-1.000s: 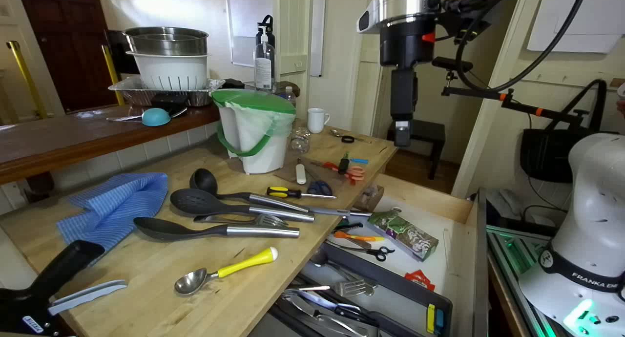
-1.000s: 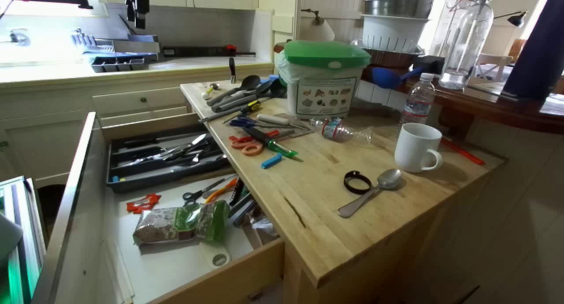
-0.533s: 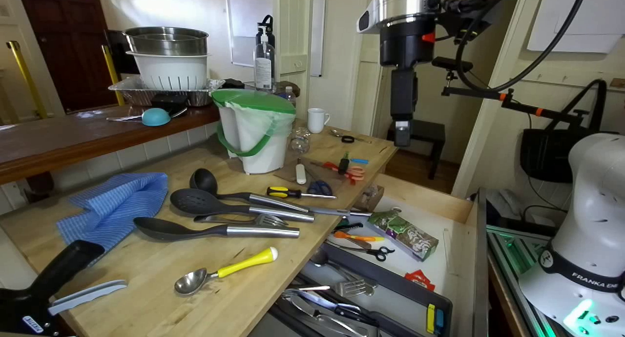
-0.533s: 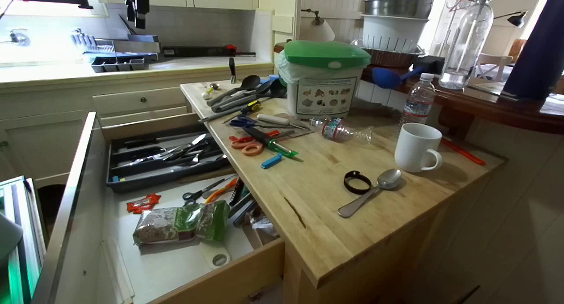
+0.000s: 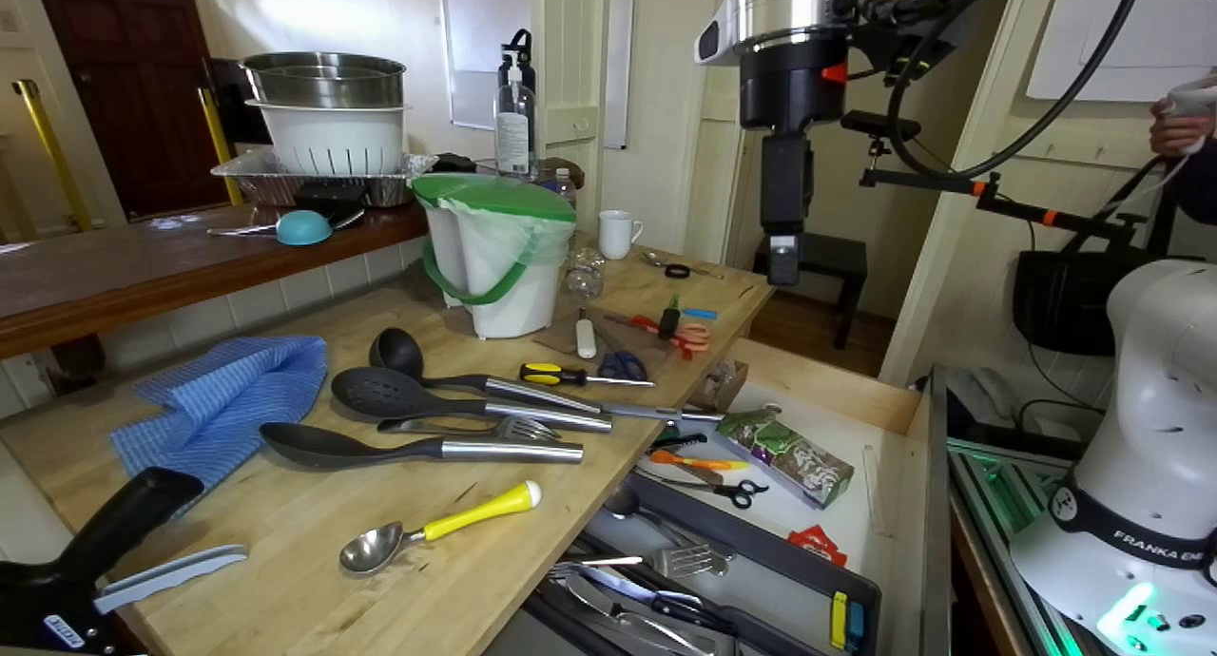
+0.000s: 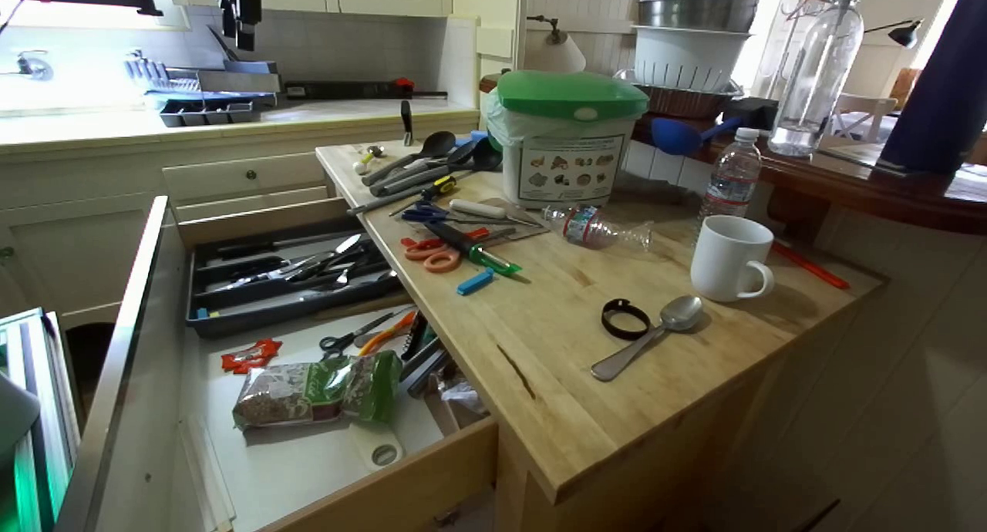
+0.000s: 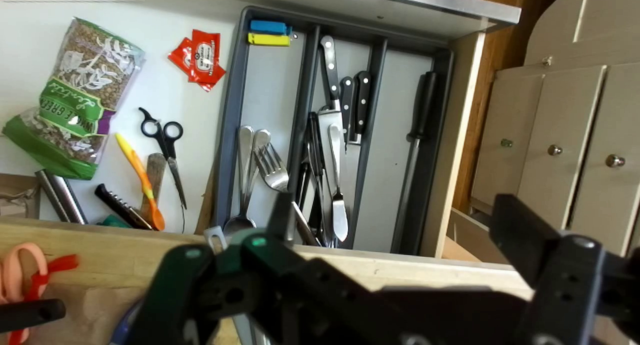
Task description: Remove a spoon from the cutlery drawer and put it on the table
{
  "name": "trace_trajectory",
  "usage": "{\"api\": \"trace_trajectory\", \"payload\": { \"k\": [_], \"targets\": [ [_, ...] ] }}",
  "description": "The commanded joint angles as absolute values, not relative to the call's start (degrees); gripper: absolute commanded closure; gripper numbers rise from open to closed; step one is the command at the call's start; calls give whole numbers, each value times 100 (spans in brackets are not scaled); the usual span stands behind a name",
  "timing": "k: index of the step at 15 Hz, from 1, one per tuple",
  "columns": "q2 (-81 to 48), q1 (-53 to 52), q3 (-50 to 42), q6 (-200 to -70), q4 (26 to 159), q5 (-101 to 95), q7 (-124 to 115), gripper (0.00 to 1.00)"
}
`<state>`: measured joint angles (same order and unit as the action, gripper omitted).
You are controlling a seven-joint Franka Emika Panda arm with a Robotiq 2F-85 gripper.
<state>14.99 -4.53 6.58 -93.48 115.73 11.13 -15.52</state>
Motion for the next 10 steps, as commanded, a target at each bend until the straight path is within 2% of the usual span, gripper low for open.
{"api": "trace_trajectory", "payload": {
  "k": [1,6,10],
  "targets": [
    [1496,-439,669,-9337,11562,1114,-1550,0],
    [1582,-542,912,-9581,11986,527,-1338,0],
    [1770,-624,1233,-10776,12889,-103,-1692,0]
  ]
}}
